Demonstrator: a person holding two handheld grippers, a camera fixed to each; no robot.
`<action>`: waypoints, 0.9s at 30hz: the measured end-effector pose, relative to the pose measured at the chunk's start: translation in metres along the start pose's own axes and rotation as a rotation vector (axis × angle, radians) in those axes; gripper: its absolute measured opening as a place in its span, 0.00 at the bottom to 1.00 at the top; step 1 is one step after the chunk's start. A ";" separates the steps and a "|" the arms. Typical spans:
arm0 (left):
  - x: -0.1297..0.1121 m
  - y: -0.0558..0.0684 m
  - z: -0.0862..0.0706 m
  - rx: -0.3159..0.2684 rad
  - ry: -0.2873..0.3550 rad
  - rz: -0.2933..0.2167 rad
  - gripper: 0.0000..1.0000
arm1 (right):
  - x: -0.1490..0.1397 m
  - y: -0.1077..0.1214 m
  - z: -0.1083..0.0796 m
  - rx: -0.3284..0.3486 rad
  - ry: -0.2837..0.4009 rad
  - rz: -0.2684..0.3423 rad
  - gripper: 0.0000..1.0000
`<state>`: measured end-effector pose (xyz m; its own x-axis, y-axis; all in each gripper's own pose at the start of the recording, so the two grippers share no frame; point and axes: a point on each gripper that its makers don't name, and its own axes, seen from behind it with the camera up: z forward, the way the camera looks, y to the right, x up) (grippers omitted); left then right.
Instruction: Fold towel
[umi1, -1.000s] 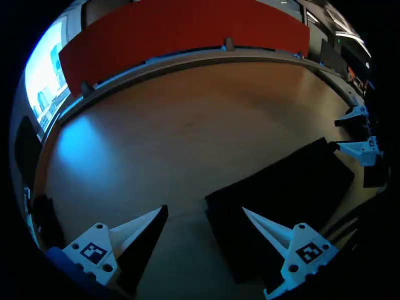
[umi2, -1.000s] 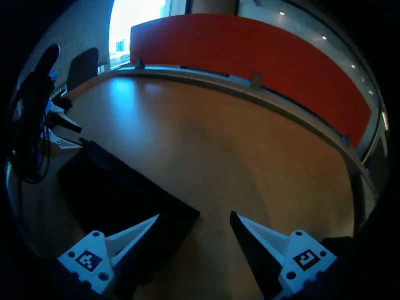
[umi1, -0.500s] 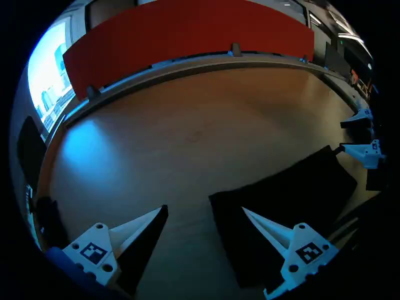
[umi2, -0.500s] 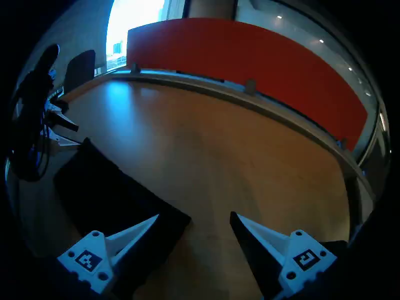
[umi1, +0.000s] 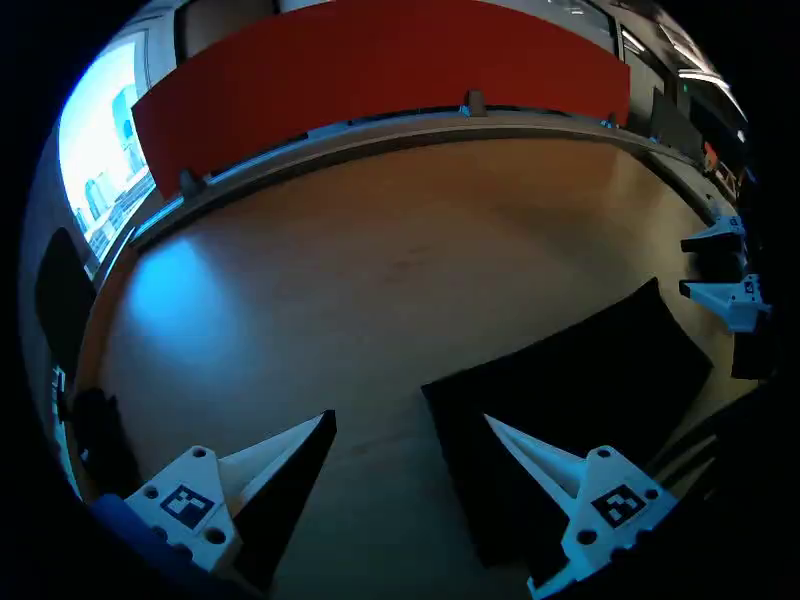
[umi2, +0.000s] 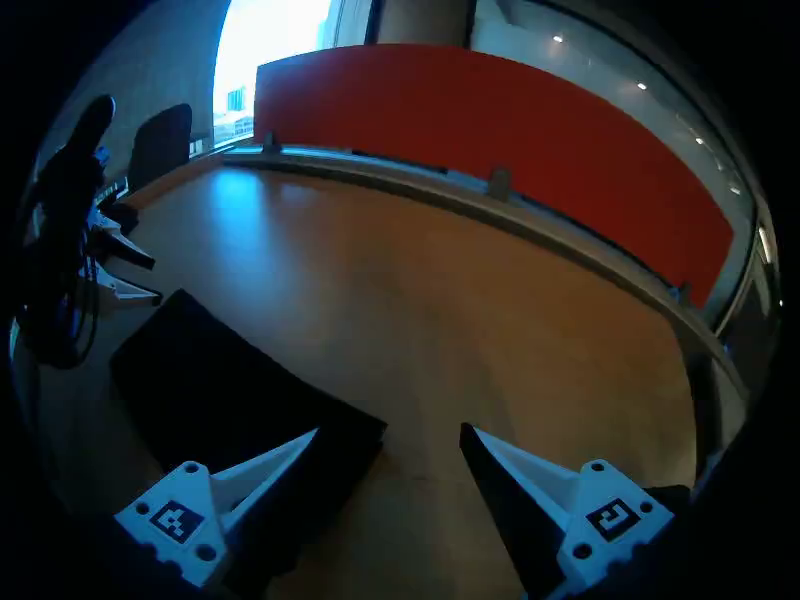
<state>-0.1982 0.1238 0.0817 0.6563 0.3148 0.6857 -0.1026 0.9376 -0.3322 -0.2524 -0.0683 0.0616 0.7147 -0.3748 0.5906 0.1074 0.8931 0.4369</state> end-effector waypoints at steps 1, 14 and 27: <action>0.000 0.000 -0.001 0.000 0.001 0.000 0.99 | 0.001 0.000 -0.001 0.001 0.001 -0.001 1.00; -0.009 0.001 -0.016 0.001 0.011 -0.015 0.99 | -0.005 -0.012 -0.015 0.016 0.003 -0.007 1.00; -0.035 0.004 -0.049 0.007 0.020 -0.050 0.99 | -0.015 -0.025 -0.045 0.020 0.016 -0.006 1.00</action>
<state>-0.1849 0.1087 0.0244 0.6759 0.2645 0.6879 -0.0743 0.9531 -0.2934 -0.2347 -0.0733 0.0114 0.7254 -0.3755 0.5769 0.0977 0.8858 0.4538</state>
